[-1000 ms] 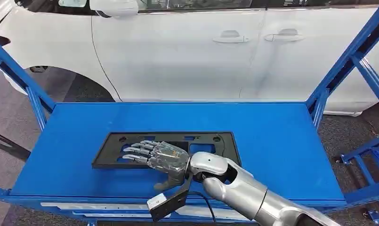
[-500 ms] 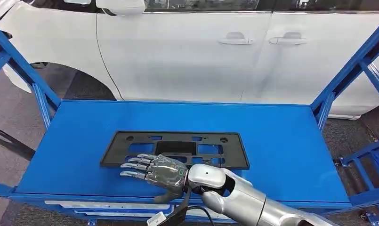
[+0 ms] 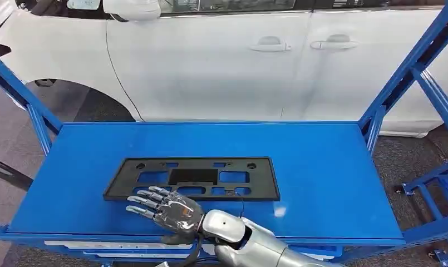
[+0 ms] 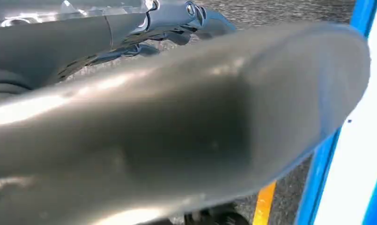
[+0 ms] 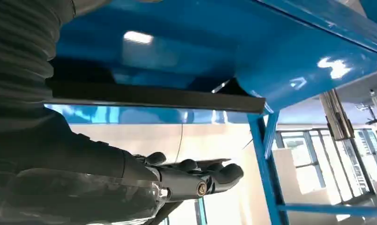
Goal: Take the parts from the cabinet and place them on the table.
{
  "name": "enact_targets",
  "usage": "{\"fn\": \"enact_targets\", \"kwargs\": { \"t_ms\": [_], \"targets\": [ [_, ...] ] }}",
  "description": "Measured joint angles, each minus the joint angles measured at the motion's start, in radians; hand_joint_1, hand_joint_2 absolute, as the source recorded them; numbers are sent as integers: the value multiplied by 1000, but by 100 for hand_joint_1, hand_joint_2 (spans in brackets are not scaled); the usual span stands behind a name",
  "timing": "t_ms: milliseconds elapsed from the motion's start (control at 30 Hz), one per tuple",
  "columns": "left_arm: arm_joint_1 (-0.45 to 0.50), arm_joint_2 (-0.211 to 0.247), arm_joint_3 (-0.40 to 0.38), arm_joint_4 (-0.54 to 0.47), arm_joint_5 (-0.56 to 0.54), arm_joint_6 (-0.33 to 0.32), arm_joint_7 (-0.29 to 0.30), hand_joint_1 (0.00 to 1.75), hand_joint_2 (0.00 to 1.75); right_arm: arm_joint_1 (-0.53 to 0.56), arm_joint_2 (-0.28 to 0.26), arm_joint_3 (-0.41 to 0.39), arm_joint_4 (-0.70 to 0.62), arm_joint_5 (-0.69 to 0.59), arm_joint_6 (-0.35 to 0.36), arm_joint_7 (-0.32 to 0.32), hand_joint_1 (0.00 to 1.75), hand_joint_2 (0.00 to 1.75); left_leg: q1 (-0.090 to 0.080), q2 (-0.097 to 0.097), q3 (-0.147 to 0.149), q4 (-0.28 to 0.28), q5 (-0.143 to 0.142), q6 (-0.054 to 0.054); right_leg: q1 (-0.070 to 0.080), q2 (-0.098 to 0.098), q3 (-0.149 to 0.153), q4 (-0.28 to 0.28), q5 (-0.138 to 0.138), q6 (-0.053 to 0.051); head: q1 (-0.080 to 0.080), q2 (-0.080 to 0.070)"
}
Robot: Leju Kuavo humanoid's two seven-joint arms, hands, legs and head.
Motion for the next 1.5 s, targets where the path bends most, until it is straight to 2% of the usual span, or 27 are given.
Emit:
{"fn": "enact_targets", "kwargs": {
  "t_ms": [33,67,167,233,267,333,367,400,433,533,567,667,733,800,867,900,933,967,1033,1100,1200,1233,1267,1367,1400,1433,1500],
  "targets": [
    [0,0,0,0,0,0,0,0,0,0,13,0,12,3,-2,2,0,175,-1,0,37,-76,26,7,0,0,1,0,-1,2,0,0],
    [-2,1,0,0,-2,0,-1,0,0,-1,25,0,25,6,-3,4,0,175,-9,0,49,-105,12,12,8,0,-2,4,-3,7,0,0],
    [-2,1,0,0,-8,-2,4,0,0,1,43,3,57,21,-7,14,0,175,-12,-3,46,-101,14,24,4,0,-1,-1,0,23,2,0],
    [0,0,-1,0,-12,-2,9,0,0,1,56,3,77,50,-15,33,0,175,-2,0,54,-117,24,38,4,0,-4,15,-14,35,1,0],
    [-2,0,-1,0,-13,-2,9,0,0,0,62,3,86,62,-17,37,0,175,-1,1,53,-118,25,44,4,-1,-24,57,-46,38,4,0],
    [-3,0,-1,0,-17,-2,8,0,0,4,67,3,112,82,-32,45,0,175,-2,1,51,-118,25,46,0,-1,-103,225,-130,45,3,0],
    [-2,0,-1,0,-19,-2,8,0,0,7,68,3,123,87,-39,50,0,175,-2,1,50,-117,25,46,-2,-1,-137,295,-153,47,4,0],
    [-1,0,-1,0,-21,-3,7,0,0,9,70,3,139,94,-49,55,0,175,-2,1,50,-116,25,46,-4,-1,-154,326,-152,49,4,0],
    [0,0,-1,0,-21,-5,6,0,0,9,74,2,153,98,-60,57,0,175,-2,1,50,-116,25,46,-6,-1,-143,299,-125,49,4,0],
    [-2,0,-2,0,-31,-11,5,0,0,7,90,-9,178,98,-84,62,0,175,-2,-1,51,-107,19,38,-6,-2,-22,52,-4,37,4,0],
    [-2,0,-2,0,-32,-13,4,0,0,4,97,-16,185,96,-90,63,0,175,-10,-2,48,-101,15,31,-1,-3,-5,9,-10,32,4,0],
    [-2,0,-2,0,-34,-13,3,0,0,0,108,-45,196,76,-105,62,0,175,-5,-1,47,-103,15,14,5,-1,-9,10,-7,18,3,0],
    [-3,0,-3,0,-40,-15,3,0,0,-8,117,-73,197,67,-103,59,0,175,-3,0,45,-94,6,2,-4,-3,-4,-1,2,4,3,0],
    [-3,0,-3,0,-42,-16,3,0,0,-18,129,-98,197,61,-97,58,0,175,-2,0,1,8,-59,-7,-5,-3,-3,-2,2,-3,2,0],
    [-2,2,-3,0,-45,-16,4,0,0,-20,131,-123,192,52,-79,56,0,175,-1,0,-77,175,-129,-14,-2,-4,-3,-1,1,-4,2,0],
    [0,2,-3,0,-48,-16,5,0,0,-20,131,-133,192,45,-72,53,0,175,0,0,-98,219,-134,-15,-1,-4,-3,-1,0,-5,2,0],
    [1,2,-4,0,-51,-16,6,0,0,-21,131,-143,190,41,-64,52,0,175,0,0,-94,209,-117,-15,-1,-3,-2,-1,0,-5,2,0],
    [1,2,-4,0,-51,-16,5,0,0,-22,131,-149,186,40,-63,51,0,175,1,0,-69,154,-79,-14,-1,-3,-1,-1,0,-4,2,0],
    [-1,3,-5,0,-51,-16,5,0,0,-27,136,-160,178,39,-62,47,0,175,1,1,21,-31,13,-8,-2,-1,5,0,-3,0,2,0],
    [-3,4,-5,0,-51,-16,6,0,0,-33,139,-167,174,38,-61,45,0,175,-6,-1,53,-105,11,7,6,1,-1,4,-5,10,2,0],
    [-1,4,-7,0,-51,-16,6,0,0,-34,139,-174,171,28,-56,40,0,175,-9,-3,47,-101,13,23,3,0,-1,0,-1,25,3,0],
    [0,4,-8,0,-52,-16,6,0,0,-34,139,-178,165,14,-45,33,0,175,3,-1,52,-112,20,33,5,0,-3,5,-8,31,2,0],
    [0,4,-8,0,-52,-16,6,0,0,-34,139,-185,158,-2,-36,24,0,175,1,-1,53,-114,21,36,4,0,-12,29,-27,37,5,0],
    [-3,4,-10,0,-54,-16,6,0,0,-34,137,-203,130,-26,-2,13,0,175,-1,1,50,-113,21,45,0,0,-119,253,-135,45,9,0],
    [-2,4,-10,0,-55,-16,7,0,0,-33,133,-206,122,-27,10,10,0,175,-2,1,50,-112,21,46,-2,0,-150,313,-148,47,8,0],
    [-1,4,-10,0,-55,-15,7,0,0,-31,131,-207,116,-26,12,10,0,175,-2,1,50,-110,20,46,-3,-1,-154,316,-135,47,9,0],
    [-2,4,-10,0,-56,-15,7,0,0,-31,128,-207,108,1,8,13,0,175,-2,-1,51,-108,18,43,-4,-1,-99,195,-57,42,9,0]
  ]
}}
